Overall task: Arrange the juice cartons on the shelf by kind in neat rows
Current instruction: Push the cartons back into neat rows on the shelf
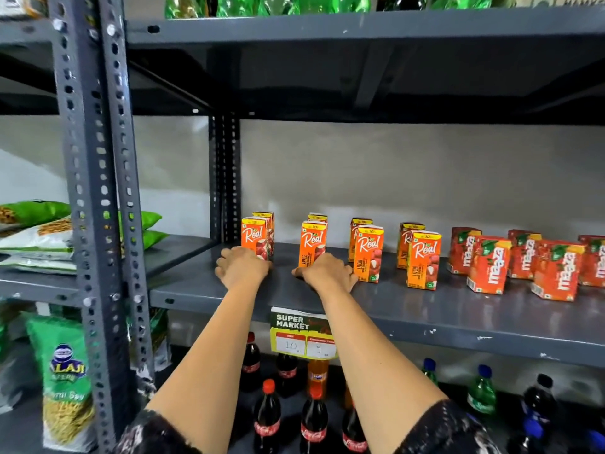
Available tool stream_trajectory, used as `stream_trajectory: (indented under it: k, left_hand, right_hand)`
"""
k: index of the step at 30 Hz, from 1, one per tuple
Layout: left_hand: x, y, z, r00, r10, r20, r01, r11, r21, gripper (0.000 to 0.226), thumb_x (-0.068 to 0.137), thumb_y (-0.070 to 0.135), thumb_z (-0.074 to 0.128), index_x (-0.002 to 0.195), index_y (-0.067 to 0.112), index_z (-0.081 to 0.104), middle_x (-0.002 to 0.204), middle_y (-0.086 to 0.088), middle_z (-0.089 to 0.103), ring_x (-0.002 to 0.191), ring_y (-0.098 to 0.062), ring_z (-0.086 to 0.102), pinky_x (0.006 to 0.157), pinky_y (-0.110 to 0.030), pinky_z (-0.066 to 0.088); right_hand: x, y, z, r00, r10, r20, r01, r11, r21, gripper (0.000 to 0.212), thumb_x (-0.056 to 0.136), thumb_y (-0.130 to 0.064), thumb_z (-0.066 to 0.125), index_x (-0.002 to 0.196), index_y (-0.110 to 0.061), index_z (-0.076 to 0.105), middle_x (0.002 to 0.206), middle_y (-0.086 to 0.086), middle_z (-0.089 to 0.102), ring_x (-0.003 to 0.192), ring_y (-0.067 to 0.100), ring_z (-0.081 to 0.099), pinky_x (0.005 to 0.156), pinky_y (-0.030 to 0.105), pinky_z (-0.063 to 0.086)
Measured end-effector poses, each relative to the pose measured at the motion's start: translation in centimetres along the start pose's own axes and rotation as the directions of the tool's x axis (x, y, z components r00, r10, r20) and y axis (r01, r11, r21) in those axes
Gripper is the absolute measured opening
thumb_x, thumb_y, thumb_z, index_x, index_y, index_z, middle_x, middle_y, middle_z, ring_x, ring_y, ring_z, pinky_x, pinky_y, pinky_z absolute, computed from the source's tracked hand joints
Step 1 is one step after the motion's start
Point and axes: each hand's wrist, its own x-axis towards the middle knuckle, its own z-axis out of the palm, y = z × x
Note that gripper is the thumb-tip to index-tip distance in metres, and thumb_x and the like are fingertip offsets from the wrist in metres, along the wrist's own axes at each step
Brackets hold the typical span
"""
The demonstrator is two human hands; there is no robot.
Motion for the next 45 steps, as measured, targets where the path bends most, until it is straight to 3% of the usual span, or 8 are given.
stream_trajectory:
  k: [15,23,26,29,33,37,40,45]
  left_hand:
    - [-0.2,-0.2,-0.3,1.0,0.012,0.024,-0.014,0.999,0.046,0.082,0.077,0.053,0.07,0.136,0.002,0.043,0.134,-0.019,0.041,0.123,-0.034,0.042,0.1,-0.041,0.036]
    - [-2.1,-0.3,-1.3,0.999,-0.038,-0.008,0.039,0.995,0.091,0.112,0.07,0.064,0.07,0.14,-0.01,0.024,0.14,-0.025,0.035,0.129,-0.037,0.035,0.103,-0.041,0.035]
    - [-5.0,-0.5,-1.7,0.981,0.033,-0.193,-0.039,0.999,-0.026,0.096,0.078,0.056,0.067,0.136,-0.01,0.029,0.136,-0.026,0.04,0.124,-0.039,0.039,0.099,-0.045,0.037]
    - [-9.9,0.9,-0.8,0.897,0.28,-0.342,-0.311,0.95,-0.036,0.069,0.087,0.05,0.059,0.125,-0.004,0.041,0.123,-0.019,0.048,0.112,-0.032,0.046,0.092,-0.04,0.041]
    - [-14.9,6.5,2.3,0.823,0.537,-0.185,-0.547,0.837,-0.003,0.067,0.089,0.05,0.055,0.131,0.001,0.04,0.13,-0.014,0.045,0.12,-0.028,0.044,0.099,-0.037,0.04]
    - [-14.8,12.0,4.7,0.916,0.393,0.081,-0.386,0.918,-0.087,0.092,0.079,0.057,0.065,0.138,-0.003,0.03,0.14,-0.02,0.038,0.129,-0.035,0.039,0.103,-0.041,0.037]
    - [-13.9,13.6,5.7,0.963,0.224,0.152,-0.215,0.974,-0.077,0.102,0.073,0.058,0.071,0.14,-0.002,0.024,0.141,-0.018,0.038,0.129,-0.034,0.04,0.104,-0.039,0.035]
    - [-13.6,13.8,6.5,0.975,0.189,0.115,-0.191,0.982,-0.001,0.085,0.081,0.051,0.066,0.139,-0.001,0.032,0.139,-0.018,0.043,0.128,-0.033,0.042,0.102,-0.039,0.036]
  right_hand:
    - [-0.1,0.2,0.1,1.0,-0.014,-0.005,0.014,0.999,-0.033,0.066,0.074,-0.056,0.068,0.124,-0.015,0.054,0.128,0.009,0.057,0.12,0.029,0.05,0.098,0.04,0.037]
    - [-1.7,1.0,-1.6,0.989,-0.107,0.099,0.121,0.98,-0.158,0.072,0.074,-0.065,0.062,0.123,-0.013,0.055,0.132,0.011,0.055,0.124,0.031,0.047,0.1,0.041,0.038]
    - [-3.5,3.4,-4.0,0.971,-0.169,0.168,0.189,0.975,-0.116,0.052,0.076,-0.062,0.062,0.097,-0.014,0.059,0.104,0.008,0.062,0.107,0.029,0.058,0.087,0.038,0.046]
    - [-4.6,7.4,-7.2,0.981,-0.194,0.006,0.194,0.98,-0.033,0.039,0.081,-0.052,0.063,0.079,-0.014,0.053,0.079,0.003,0.058,0.088,0.027,0.063,0.064,0.027,0.044]
    - [-3.8,12.0,-11.3,0.951,-0.04,-0.306,0.043,0.999,0.003,0.079,0.077,-0.043,0.073,0.131,0.001,0.035,0.128,0.02,0.053,0.119,0.037,0.052,0.092,0.041,0.046]
    - [-0.6,14.1,-12.5,0.986,0.07,-0.149,-0.081,0.994,-0.072,0.101,0.071,-0.056,0.072,0.139,0.005,0.029,0.137,0.022,0.044,0.127,0.038,0.045,0.102,0.043,0.041]
    - [0.7,14.4,-12.3,0.992,0.057,-0.109,-0.067,0.994,-0.083,0.093,0.067,-0.063,0.07,0.133,-0.001,0.045,0.131,0.018,0.053,0.12,0.035,0.052,0.098,0.043,0.044]
    - [1.1,14.3,-12.2,0.99,0.075,-0.119,-0.085,0.994,-0.075,0.077,0.072,-0.053,0.072,0.13,-0.008,0.05,0.131,0.017,0.051,0.121,0.035,0.049,0.1,0.043,0.04]
